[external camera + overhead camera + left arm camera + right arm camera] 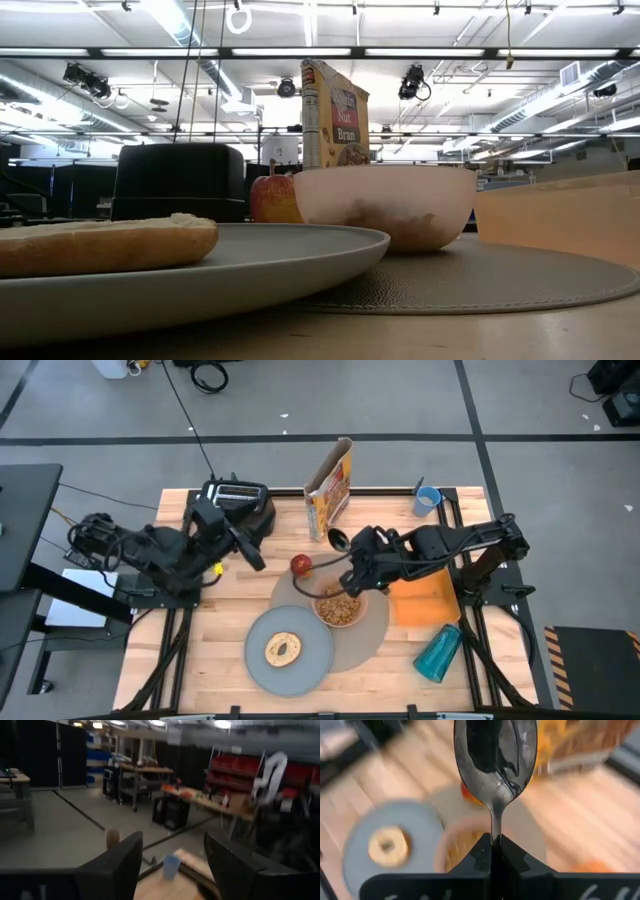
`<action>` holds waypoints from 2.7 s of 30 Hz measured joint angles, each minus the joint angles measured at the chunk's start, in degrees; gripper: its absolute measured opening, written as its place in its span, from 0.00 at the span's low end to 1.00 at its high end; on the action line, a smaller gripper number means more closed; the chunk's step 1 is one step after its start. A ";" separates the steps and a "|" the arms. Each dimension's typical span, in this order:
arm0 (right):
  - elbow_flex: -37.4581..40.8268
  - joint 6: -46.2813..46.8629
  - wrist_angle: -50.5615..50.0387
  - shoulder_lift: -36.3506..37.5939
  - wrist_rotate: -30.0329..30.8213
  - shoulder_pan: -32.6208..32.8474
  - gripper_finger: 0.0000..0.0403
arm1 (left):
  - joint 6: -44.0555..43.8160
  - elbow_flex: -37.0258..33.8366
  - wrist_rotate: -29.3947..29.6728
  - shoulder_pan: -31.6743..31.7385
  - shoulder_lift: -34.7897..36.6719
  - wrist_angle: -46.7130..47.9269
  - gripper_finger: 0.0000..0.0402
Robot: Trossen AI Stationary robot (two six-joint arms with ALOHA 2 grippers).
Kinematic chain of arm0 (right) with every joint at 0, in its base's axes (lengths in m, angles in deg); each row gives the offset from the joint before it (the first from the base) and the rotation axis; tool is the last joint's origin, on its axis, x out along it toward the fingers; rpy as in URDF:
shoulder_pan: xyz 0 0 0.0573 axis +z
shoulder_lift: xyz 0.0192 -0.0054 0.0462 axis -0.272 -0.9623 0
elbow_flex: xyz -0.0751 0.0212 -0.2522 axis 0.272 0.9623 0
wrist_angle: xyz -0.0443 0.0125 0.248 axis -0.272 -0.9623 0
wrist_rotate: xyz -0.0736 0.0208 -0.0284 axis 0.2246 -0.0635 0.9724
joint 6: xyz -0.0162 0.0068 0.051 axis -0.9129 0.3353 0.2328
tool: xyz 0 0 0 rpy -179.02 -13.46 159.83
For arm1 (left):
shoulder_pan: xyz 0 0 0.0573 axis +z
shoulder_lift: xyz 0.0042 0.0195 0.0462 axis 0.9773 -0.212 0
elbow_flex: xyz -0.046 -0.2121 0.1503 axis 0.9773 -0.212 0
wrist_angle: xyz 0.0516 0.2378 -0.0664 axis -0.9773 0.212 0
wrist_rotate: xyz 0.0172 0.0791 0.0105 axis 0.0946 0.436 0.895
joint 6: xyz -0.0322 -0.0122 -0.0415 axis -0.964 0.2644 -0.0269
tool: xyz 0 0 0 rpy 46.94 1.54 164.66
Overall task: Arrange a breakfast setting
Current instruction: Put the black spoon to the right of the light orange bowl on the gray mat
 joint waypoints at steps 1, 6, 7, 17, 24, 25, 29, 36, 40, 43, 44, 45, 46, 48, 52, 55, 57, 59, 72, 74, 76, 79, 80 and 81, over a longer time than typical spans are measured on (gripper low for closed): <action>0.00 0.69 -1.83 -0.12 -1.79 0.16 0.04 | -1.74 0.00 0.00 -0.25 0.37 3.50 0.54; 0.00 7.58 -8.96 -0.48 -9.06 2.38 0.04 | -12.69 0.00 -0.06 -0.79 0.88 19.74 0.50; 0.00 9.48 -9.95 -0.48 -9.89 2.93 0.04 | -14.51 0.00 -0.19 -1.07 0.85 22.74 0.50; 10.99 32.52 -9.46 -0.41 -26.10 8.35 0.04 | -23.20 -0.57 -2.32 -1.52 0.81 43.07 0.49; 25.38 51.48 9.79 -0.46 -33.34 10.01 0.04 | -14.68 -0.57 -5.00 -1.42 0.83 45.09 0.49; 27.59 53.90 12.17 -0.46 -33.89 10.05 0.04 | -14.14 -0.57 -5.65 -1.42 0.83 45.10 0.49; 35.63 61.61 19.20 -0.43 -37.04 9.74 0.04 | -12.63 -0.57 -8.21 -1.43 0.83 45.26 0.49; 38.55 60.91 12.82 -0.39 -35.10 5.24 0.04 | -12.45 -0.57 -12.58 -1.42 0.83 47.08 0.49; 38.58 54.74 9.82 -0.39 -32.81 1.27 0.04 | -12.42 -0.57 -13.57 -1.44 0.83 47.19 0.49; 38.58 51.56 10.36 -0.39 -31.23 -1.11 0.04 | -12.49 -0.57 -13.59 -1.51 0.83 47.27 0.49; 38.58 50.74 10.57 -0.39 -31.16 -1.68 0.04 | -12.84 -0.57 -13.59 -1.58 0.83 47.42 0.49; 38.58 49.88 10.61 -0.39 -31.18 -2.10 0.04 | -12.92 -0.57 -13.61 -1.63 0.83 47.55 0.49; 38.58 48.99 10.48 -0.39 -31.22 -2.44 0.04 | -13.14 -0.57 -13.68 -1.80 0.83 47.62 0.49; 39.00 47.82 10.81 -0.39 -31.22 -2.83 0.04 | -14.08 -0.57 -13.90 -2.26 0.83 47.86 0.49; 41.60 47.16 11.87 -0.39 -31.32 -2.95 0.04 | -14.65 -0.57 -13.94 -3.32 0.83 47.93 0.49; 44.22 46.99 15.62 -0.43 -30.78 -2.95 0.04 | -15.49 -0.57 -13.94 -3.56 0.83 47.89 0.49; 45.25 46.37 17.91 -0.43 -30.10 -2.98 0.04 | -15.95 -0.57 -13.94 -3.54 0.83 47.84 0.49; 46.38 45.71 20.71 -0.43 -30.06 -3.02 0.04 | -15.97 -0.59 -13.92 -3.52 0.83 47.77 0.49; 48.02 41.70 29.77 -0.43 -30.22 -3.25 0.04 | -16.44 -0.59 -13.90 -3.43 0.83 46.18 0.49; 48.02 40.91 30.45 -0.43 -30.26 -3.26 0.04 | -17.37 -0.59 -13.91 -3.43 0.83 46.18 0.49; 48.02 40.81 31.43 -0.43 -30.57 -3.17 0.04 | -17.50 -0.59 -13.90 -3.43 0.83 46.18 0.49; 48.02 43.16 31.96 -0.43 -30.69 -2.95 0.04 | -17.63 -0.59 -13.90 -3.41 0.83 46.18 0.49; 48.02 45.10 31.62 -0.43 -30.15 -2.81 0.04 | -17.81 -0.59 -13.90 -3.41 0.83 46.18 0.49; 48.08 47.26 31.10 -0.43 -29.39 -2.57 0.04 | -17.95 -0.59 -13.90 -3.41 0.83 46.18 0.49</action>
